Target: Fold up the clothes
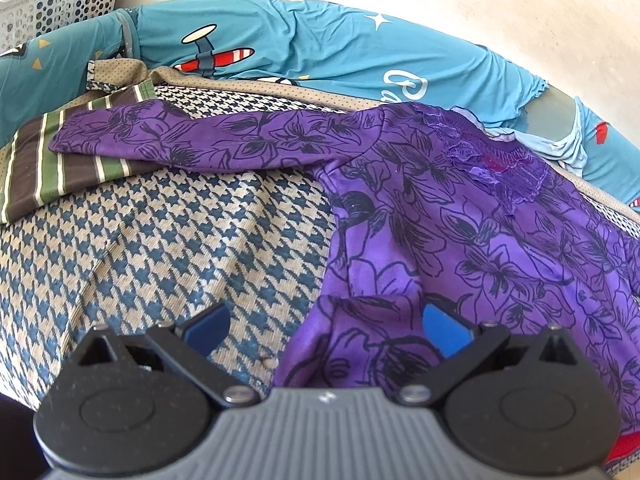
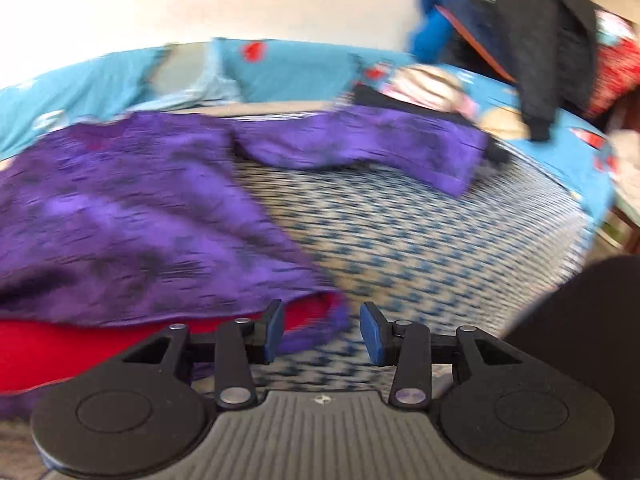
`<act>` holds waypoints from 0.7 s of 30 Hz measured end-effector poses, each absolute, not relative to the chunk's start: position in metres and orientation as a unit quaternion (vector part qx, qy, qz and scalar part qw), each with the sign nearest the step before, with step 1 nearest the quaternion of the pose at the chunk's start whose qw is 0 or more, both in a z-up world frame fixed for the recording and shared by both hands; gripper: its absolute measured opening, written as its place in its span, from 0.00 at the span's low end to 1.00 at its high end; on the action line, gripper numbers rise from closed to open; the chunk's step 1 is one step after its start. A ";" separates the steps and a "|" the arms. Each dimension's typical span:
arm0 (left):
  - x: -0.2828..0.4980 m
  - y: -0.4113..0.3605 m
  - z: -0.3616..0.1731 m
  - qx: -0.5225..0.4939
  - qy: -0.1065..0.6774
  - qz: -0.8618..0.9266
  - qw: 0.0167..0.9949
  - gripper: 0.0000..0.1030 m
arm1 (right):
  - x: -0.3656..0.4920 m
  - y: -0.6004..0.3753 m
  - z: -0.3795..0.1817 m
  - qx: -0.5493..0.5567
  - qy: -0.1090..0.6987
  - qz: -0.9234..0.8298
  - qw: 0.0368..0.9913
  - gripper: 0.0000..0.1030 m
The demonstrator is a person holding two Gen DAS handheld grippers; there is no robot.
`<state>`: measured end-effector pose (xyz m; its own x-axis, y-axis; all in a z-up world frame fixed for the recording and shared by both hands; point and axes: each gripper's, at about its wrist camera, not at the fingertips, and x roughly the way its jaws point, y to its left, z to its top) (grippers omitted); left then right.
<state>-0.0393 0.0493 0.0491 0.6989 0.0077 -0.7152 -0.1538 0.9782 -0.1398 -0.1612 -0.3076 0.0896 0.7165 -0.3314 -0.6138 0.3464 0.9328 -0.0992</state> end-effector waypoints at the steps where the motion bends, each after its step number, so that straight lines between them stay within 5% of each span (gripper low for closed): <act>1: -0.040 0.049 0.049 -0.092 0.385 0.044 0.917 1.00 | -0.160 -0.302 0.089 0.011 0.329 -0.159 0.931 0.39; 21: -0.052 0.069 0.051 -0.091 0.386 0.071 0.915 1.00 | -0.122 -0.168 0.074 -0.146 0.271 0.169 0.936 0.28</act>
<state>-0.0519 0.0694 0.0509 0.6914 0.0598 -0.7200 -0.1997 0.9736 -0.1109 -0.1222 -0.1677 0.0738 0.7960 0.2376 -0.5567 -0.3954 0.9005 -0.1811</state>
